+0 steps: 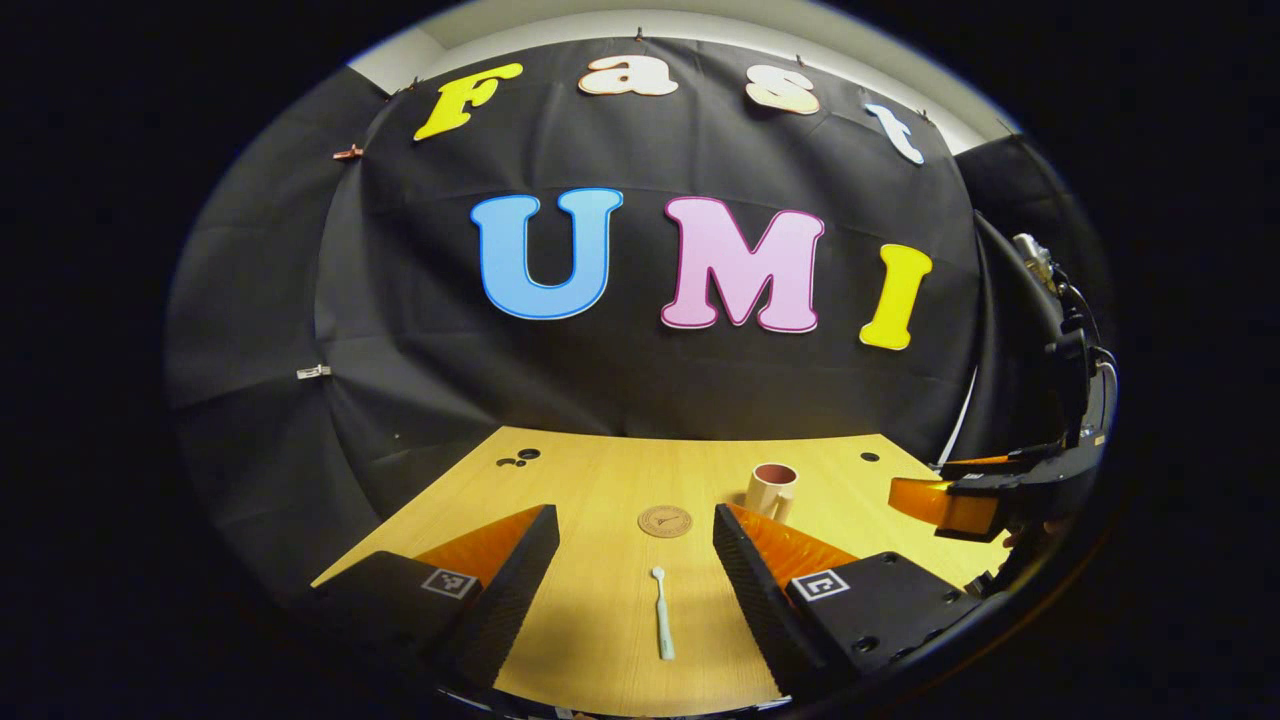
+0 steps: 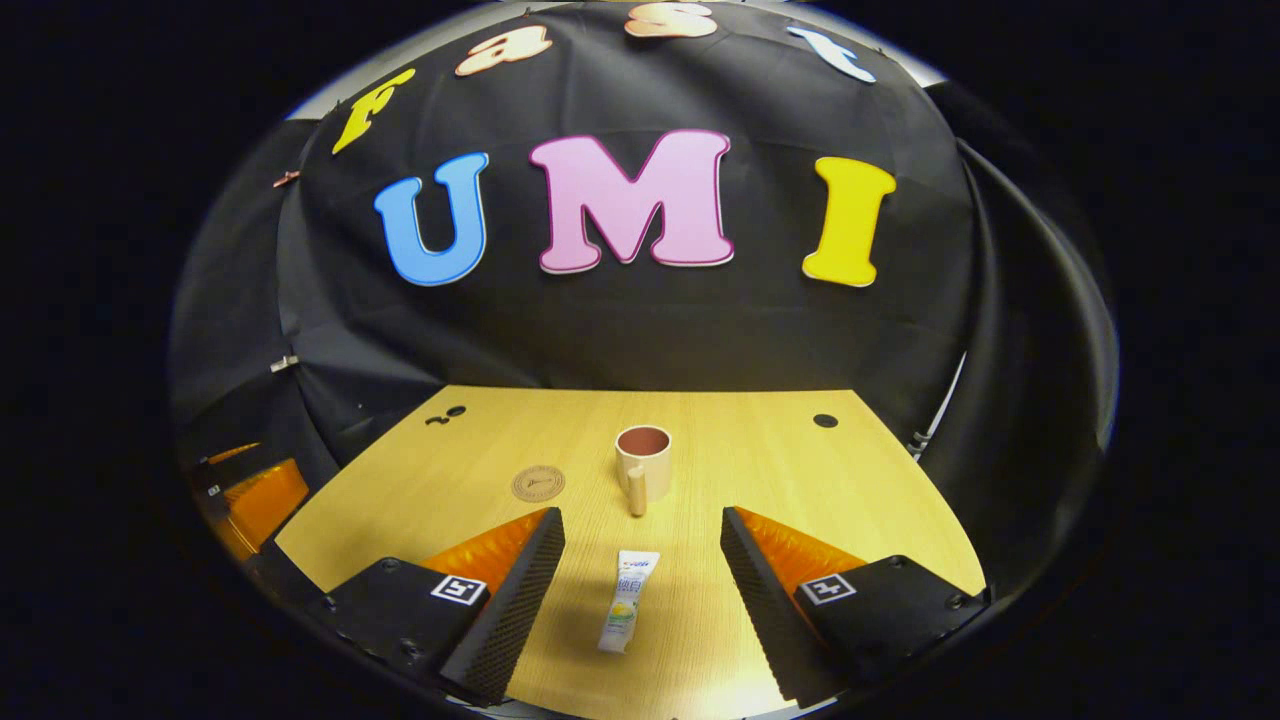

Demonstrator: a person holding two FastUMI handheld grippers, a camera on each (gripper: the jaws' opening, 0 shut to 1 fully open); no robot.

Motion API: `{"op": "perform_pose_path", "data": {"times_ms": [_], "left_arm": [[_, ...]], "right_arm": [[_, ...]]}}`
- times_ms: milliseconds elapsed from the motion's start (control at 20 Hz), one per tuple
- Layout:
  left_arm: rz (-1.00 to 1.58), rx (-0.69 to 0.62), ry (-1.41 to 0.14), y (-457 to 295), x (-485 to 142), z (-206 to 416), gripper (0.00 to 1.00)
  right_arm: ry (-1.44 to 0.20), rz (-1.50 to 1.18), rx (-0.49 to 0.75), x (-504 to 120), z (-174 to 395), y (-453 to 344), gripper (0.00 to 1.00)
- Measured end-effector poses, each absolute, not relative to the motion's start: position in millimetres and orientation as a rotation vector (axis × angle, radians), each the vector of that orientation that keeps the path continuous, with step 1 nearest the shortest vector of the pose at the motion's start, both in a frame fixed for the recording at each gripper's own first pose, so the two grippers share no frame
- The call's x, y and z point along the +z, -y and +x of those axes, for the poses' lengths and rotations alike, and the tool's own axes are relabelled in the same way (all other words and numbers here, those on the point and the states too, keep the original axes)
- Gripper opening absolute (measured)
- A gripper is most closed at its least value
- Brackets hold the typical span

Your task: Put the toothbrush and toothpaste on the desktop into the cup, then pick up the cup and place it on the coaster on the desktop.

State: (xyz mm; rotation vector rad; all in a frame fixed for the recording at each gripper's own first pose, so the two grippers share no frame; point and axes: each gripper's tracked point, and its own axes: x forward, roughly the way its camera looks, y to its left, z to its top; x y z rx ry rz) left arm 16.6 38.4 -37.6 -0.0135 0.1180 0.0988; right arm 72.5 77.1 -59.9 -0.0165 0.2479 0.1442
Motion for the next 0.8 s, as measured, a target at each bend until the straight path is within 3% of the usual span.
{"op": "perform_pose_path", "data": {"times_ms": [800], "left_arm": [[-0.065,0.375,-0.288,-68,-91,24,0.98]], "right_arm": [[-0.724,-0.143,0.270,-229,136,-98,0.98]]}}
